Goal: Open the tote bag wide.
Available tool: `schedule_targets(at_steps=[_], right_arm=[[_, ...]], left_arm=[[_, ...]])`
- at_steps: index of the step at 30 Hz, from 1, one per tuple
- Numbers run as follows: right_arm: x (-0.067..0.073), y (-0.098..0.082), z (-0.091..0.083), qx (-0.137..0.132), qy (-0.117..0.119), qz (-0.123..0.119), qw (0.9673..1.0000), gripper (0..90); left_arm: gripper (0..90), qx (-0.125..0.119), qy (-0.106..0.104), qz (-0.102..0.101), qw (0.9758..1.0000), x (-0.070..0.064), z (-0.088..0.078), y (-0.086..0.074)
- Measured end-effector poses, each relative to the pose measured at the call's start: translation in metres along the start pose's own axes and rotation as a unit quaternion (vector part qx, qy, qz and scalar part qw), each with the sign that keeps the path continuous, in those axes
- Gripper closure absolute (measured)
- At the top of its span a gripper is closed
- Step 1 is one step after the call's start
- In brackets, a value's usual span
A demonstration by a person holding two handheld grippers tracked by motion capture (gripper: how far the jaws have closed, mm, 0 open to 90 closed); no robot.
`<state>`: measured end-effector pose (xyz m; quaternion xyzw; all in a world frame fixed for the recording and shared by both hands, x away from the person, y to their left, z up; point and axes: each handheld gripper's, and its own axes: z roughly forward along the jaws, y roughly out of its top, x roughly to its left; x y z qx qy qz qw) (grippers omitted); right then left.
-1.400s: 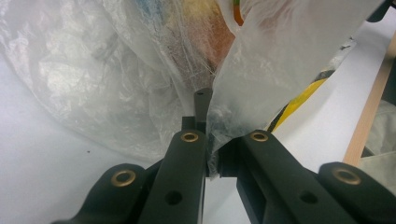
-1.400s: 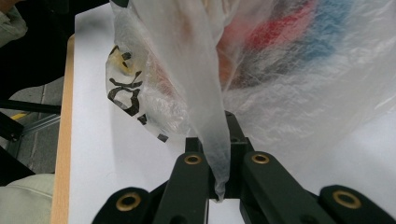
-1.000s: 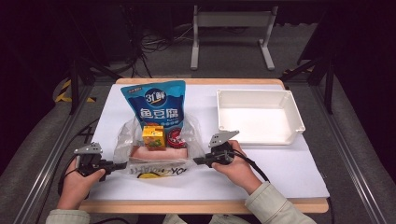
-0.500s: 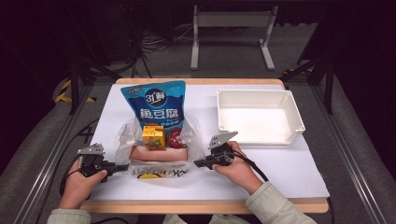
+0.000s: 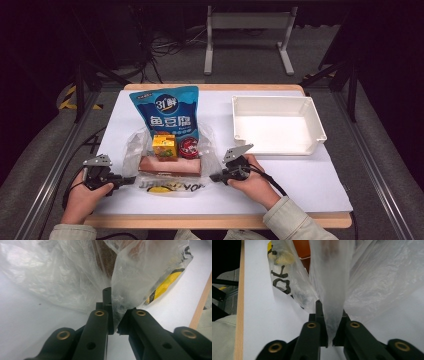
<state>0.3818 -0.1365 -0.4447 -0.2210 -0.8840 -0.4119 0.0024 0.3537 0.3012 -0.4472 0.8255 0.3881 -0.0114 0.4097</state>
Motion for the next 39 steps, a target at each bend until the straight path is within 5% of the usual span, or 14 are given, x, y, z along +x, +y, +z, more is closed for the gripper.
schedule_targets(at_steps=[2,8,13,21,26,28,30,39], right_arm=[[0.001,0.001,-0.003,-0.005,-0.004,0.001,1.0000,76.6],[0.003,0.005,-0.012,-0.034,-0.017,0.000,0.9993,47.2],[0.005,0.009,-0.019,-0.061,-0.019,0.000,0.9980,27.4],[0.009,0.017,-0.034,-0.093,-0.044,-0.008,0.9947,17.8],[0.009,0.019,-0.044,-0.112,-0.063,-0.007,0.9918,15.0],[0.009,0.019,-0.046,-0.117,-0.066,-0.007,0.9909,14.7],[0.009,0.020,-0.048,-0.122,-0.070,-0.007,0.9900,14.0],[0.010,0.023,-0.056,-0.141,-0.082,-0.012,0.9865,12.3]], left_arm=[[82.8,-0.008,0.004,0.003,1.0000,-0.002,-0.005,0.001],[30.7,-0.035,0.018,0.009,0.9992,-0.011,-0.016,0.009],[15.8,-0.054,0.035,0.028,0.9976,-0.017,-0.026,0.014],[9.0,-0.102,0.054,0.045,0.9923,-0.028,-0.046,0.023],[7.5,-0.141,0.078,0.055,0.9855,-0.035,-0.057,0.033],[7.4,-0.146,0.080,0.055,0.9845,-0.035,-0.059,0.034],[7.3,-0.172,0.095,0.052,0.9792,-0.035,-0.064,0.040],[6.2,-0.214,0.098,0.065,0.9697,-0.039,-0.066,0.062]])
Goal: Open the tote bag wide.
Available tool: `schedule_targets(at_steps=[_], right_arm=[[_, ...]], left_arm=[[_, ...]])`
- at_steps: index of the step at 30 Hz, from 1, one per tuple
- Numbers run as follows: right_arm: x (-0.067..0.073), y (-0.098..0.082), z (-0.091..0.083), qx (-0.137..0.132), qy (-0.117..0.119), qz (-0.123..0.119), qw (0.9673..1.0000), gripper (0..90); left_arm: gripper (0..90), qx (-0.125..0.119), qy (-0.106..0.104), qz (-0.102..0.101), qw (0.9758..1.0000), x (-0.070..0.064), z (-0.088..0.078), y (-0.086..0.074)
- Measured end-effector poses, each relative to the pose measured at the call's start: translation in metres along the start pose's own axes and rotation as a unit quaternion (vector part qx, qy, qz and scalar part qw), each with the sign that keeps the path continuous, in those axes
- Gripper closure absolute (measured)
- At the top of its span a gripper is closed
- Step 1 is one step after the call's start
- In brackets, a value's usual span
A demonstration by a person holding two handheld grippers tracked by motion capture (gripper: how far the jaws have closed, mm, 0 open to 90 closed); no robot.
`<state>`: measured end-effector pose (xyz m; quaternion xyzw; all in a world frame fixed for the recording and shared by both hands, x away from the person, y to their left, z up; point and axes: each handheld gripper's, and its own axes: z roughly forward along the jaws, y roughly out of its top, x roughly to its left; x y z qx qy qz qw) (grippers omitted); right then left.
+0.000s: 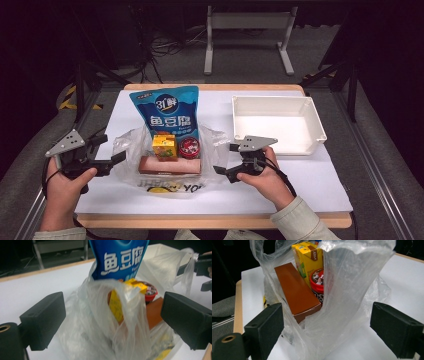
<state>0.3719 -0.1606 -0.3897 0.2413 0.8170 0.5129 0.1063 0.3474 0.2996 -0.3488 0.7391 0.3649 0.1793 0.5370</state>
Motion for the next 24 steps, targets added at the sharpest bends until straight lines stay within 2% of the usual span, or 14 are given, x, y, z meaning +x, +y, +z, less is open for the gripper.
schedule_targets(at_steps=[4,7,12,15,20,24], right_arm=[[0.000,0.002,-0.002,-0.004,0.002,-0.002,1.0000,12.3],[-0.001,0.002,-0.002,-0.006,0.001,-0.002,1.0000,12.0],[-0.001,0.003,-0.002,-0.008,0.003,-0.006,0.9999,12.0],[-0.002,0.003,-0.002,-0.011,0.004,-0.006,0.9999,11.7],[-0.003,0.004,-0.003,-0.016,0.005,-0.006,0.9998,11.2],[-0.004,0.006,-0.004,-0.021,0.005,-0.007,0.9997,10.7]], left_arm=[[5.7,-0.007,0.004,0.002,1.0000,0.002,0.004,0.005],[5.7,-0.022,0.000,0.002,0.9997,0.003,0.008,0.007],[6.1,-0.032,0.015,-0.001,0.9994,0.004,0.016,0.010],[6.9,-0.027,0.017,0.005,0.9995,0.004,0.024,0.010],[9.7,-0.026,0.035,-0.007,0.9990,0.013,0.035,0.003],[14.4,-0.020,0.034,-0.014,0.9991,0.019,0.039,-0.003]])
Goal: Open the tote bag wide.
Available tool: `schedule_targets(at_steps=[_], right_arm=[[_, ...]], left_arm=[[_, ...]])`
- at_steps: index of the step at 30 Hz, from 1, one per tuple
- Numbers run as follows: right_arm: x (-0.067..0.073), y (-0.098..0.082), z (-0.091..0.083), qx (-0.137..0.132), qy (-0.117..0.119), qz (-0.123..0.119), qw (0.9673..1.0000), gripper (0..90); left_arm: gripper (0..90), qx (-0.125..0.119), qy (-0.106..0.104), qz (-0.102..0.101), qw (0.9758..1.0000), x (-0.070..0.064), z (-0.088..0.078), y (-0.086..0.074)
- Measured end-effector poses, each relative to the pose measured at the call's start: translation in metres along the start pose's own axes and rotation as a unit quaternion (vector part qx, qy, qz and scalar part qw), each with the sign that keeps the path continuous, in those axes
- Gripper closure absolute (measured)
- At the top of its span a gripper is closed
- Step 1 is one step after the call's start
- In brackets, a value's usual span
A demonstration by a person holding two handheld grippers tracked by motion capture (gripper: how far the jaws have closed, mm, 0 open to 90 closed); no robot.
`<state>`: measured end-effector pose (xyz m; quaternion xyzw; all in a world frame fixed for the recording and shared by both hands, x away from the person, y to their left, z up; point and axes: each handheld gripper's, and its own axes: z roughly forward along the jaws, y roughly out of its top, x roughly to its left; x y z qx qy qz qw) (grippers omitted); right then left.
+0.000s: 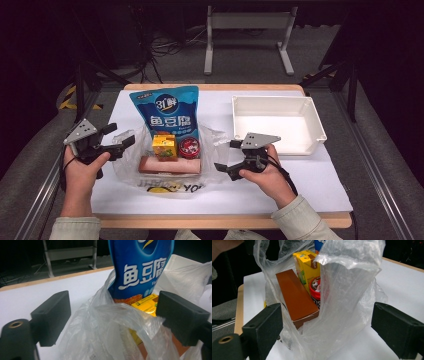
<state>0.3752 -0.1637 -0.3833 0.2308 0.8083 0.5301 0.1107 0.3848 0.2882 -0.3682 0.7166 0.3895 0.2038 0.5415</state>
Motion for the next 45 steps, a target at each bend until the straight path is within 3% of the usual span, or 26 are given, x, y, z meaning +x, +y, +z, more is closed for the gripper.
schedule_targets(at_steps=[5,8,11,13,16,20,31,34,35,40,42,45], right_arm=[[0.000,0.005,0.000,-0.010,-0.002,-0.003,0.9999,9.9],[-0.001,0.008,0.001,-0.013,-0.005,-0.006,0.9999,9.2],[-0.002,0.012,0.002,-0.016,-0.010,-0.009,0.9998,8.5],[-0.003,0.016,0.003,-0.019,-0.015,-0.011,0.9997,8.5],[-0.005,0.021,0.005,-0.021,-0.020,-0.012,0.9995,7.5],[-0.008,0.028,0.009,-0.028,-0.035,-0.011,0.9989,6.5],[-0.011,0.044,0.030,-0.036,-0.047,-0.019,0.9981,6.0],[-0.011,0.047,0.034,-0.040,-0.046,-0.023,0.9979,13.8],[-0.010,0.048,0.035,-0.040,-0.044,-0.032,0.9977,24.4],[-0.007,0.049,0.044,-0.015,-0.052,-0.077,0.9956,54.5],[-0.008,0.046,0.048,0.001,-0.056,-0.091,0.9943,71.9],[-0.010,0.040,0.050,0.009,-0.058,-0.100,0.9933,85.3]], left_arm=[[24.4,0.030,0.003,0.002,0.9995,0.006,0.008,-0.009],[35.3,0.043,-0.002,0.008,0.9991,0.007,0.010,-0.011],[55.0,0.053,-0.005,0.012,0.9985,0.008,0.011,-0.014],[73.5,0.058,-0.004,0.011,0.9982,0.008,0.011,-0.015],[86.3,0.060,-0.004,0.010,0.9982,0.008,0.011,-0.017],[88.9,0.065,-0.005,0.009,0.9978,0.008,0.011,-0.018],[89.3,0.072,-0.008,0.011,0.9973,0.009,0.013,-0.022],[89.3,0.071,-0.008,0.011,0.9973,0.009,0.014,-0.023],[89.3,0.073,-0.009,0.011,0.9973,0.009,0.014,-0.023],[89.3,0.076,-0.011,0.013,0.9970,0.011,0.014,-0.028],[89.3,0.076,-0.010,0.011,0.9970,0.012,0.014,-0.029],[89.3,0.083,-0.004,0.011,0.9965,0.014,0.014,-0.031]])
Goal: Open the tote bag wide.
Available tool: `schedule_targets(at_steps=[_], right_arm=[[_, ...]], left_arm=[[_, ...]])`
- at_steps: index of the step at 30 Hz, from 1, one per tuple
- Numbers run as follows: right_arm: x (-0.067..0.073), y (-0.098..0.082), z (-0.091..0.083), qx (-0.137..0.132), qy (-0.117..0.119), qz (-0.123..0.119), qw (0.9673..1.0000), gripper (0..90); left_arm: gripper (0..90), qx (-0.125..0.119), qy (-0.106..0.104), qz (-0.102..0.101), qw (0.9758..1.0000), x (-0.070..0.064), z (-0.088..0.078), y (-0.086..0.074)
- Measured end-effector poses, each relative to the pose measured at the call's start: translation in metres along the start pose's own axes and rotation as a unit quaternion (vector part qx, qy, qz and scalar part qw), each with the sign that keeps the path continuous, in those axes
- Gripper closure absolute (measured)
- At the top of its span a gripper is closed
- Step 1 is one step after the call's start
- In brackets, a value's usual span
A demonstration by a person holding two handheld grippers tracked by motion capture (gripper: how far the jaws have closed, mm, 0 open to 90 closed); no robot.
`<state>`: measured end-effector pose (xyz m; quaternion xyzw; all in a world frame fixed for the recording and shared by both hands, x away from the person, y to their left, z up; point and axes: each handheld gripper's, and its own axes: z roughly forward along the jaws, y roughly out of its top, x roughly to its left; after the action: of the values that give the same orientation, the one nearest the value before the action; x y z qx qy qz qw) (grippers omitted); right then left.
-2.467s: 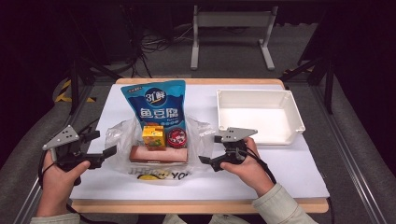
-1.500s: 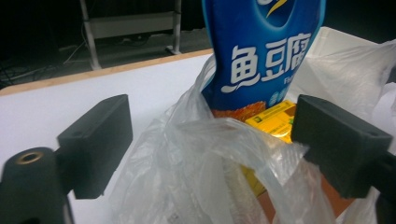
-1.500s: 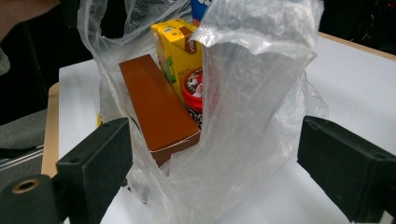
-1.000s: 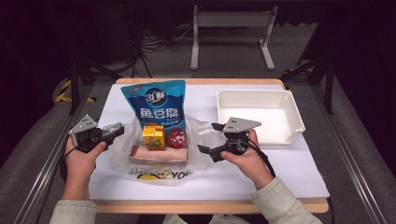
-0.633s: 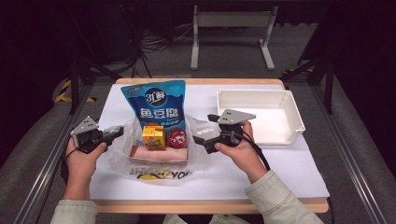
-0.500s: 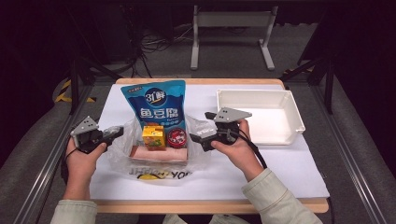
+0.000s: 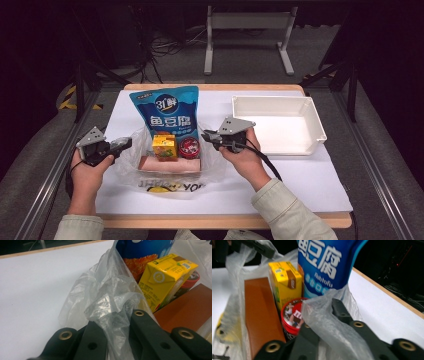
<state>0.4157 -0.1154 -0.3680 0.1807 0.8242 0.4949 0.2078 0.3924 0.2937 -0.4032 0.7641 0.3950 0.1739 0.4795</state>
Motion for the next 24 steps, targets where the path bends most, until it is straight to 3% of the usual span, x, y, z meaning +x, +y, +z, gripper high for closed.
schedule_targets(at_steps=[5,14,19,24], right_arm=[[-0.003,-0.011,0.004,0.016,-0.010,0.007,0.9998,88.7],[-0.002,-0.033,0.014,0.063,-0.035,-0.021,0.9972,89.4],[-0.003,-0.042,0.018,0.077,-0.040,-0.016,0.9961,89.3],[-0.003,-0.051,0.024,0.093,-0.042,-0.012,0.9947,89.2]], left_arm=[[89.4,0.003,0.005,-0.009,0.9999,0.004,0.001,-0.005],[89.4,0.017,0.014,-0.023,0.9995,0.010,0.008,-0.014],[89.5,0.027,0.019,-0.032,0.9989,0.014,0.011,-0.021],[89.5,0.041,0.026,-0.027,0.9985,0.015,0.014,-0.023]])
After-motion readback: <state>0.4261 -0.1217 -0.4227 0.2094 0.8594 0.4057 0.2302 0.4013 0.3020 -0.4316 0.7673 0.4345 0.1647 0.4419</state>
